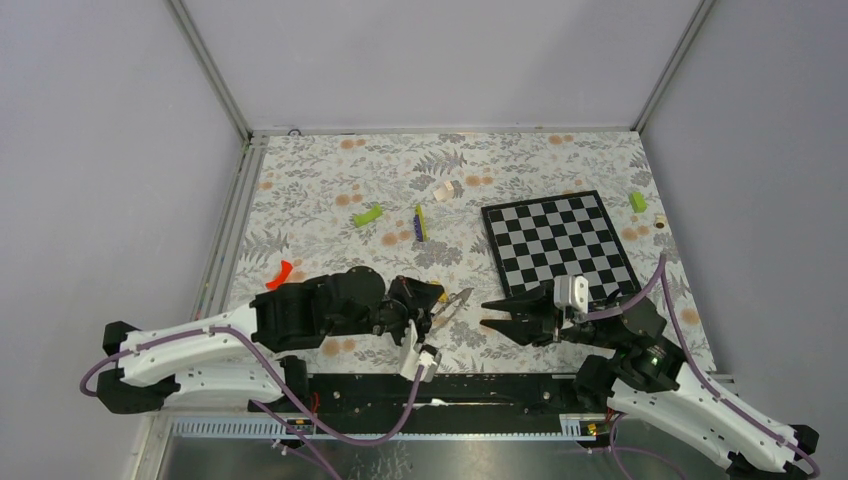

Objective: Remove the keys from the keyring

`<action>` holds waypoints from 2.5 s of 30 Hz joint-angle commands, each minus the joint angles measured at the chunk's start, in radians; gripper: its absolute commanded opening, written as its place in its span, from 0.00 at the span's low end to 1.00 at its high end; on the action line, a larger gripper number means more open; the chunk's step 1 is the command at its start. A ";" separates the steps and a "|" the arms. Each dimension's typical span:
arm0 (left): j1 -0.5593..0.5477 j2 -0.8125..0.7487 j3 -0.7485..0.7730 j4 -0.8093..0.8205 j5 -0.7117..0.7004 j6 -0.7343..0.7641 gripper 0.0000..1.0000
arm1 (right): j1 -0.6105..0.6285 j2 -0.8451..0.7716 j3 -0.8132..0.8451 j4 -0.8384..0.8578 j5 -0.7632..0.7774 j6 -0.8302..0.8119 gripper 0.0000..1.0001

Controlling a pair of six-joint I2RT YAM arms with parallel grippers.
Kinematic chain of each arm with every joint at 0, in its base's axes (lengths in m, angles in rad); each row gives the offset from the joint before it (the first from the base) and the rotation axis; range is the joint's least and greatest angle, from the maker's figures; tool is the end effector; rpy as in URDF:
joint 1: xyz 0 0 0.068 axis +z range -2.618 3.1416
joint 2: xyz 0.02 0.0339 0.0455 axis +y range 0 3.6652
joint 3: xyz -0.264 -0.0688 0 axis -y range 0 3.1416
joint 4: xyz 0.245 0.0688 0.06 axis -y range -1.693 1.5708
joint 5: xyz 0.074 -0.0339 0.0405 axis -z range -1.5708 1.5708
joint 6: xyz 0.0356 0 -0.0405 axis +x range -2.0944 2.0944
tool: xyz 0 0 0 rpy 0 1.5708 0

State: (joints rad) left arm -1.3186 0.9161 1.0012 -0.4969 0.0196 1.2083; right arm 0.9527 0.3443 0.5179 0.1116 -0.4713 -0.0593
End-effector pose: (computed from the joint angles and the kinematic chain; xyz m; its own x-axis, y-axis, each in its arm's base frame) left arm 0.0489 -0.1926 0.3597 0.8740 0.3545 -0.3323 0.4383 -0.2801 0.8541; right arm 0.0470 0.0940 0.3338 0.2207 0.2193 -0.9503 -0.9672 0.1745 -0.1844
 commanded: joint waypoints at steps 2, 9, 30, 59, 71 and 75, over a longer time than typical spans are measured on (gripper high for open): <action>-0.019 0.020 0.101 -0.093 -0.058 0.003 0.00 | -0.002 0.009 -0.006 0.053 0.052 -0.004 0.38; -0.041 0.041 0.140 -0.111 -0.094 -0.018 0.00 | -0.001 0.025 -0.085 0.198 0.089 0.053 0.39; -0.134 -0.008 0.080 0.063 -0.105 0.378 0.00 | -0.002 0.081 0.125 -0.101 0.012 -0.247 0.50; -0.208 -0.003 0.136 0.146 -0.024 0.289 0.00 | -0.002 0.164 0.203 0.029 -0.196 -0.545 0.41; -0.208 -0.014 0.143 0.201 0.014 0.258 0.00 | -0.002 0.197 0.214 0.007 -0.225 -0.598 0.40; -0.208 -0.012 0.142 0.202 0.017 0.245 0.00 | -0.002 0.200 0.213 0.048 -0.234 -0.591 0.39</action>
State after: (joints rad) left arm -1.5215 0.9257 1.0935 -0.3904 0.0093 1.4761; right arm 0.9527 0.5392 0.7147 0.0792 -0.6765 -0.6365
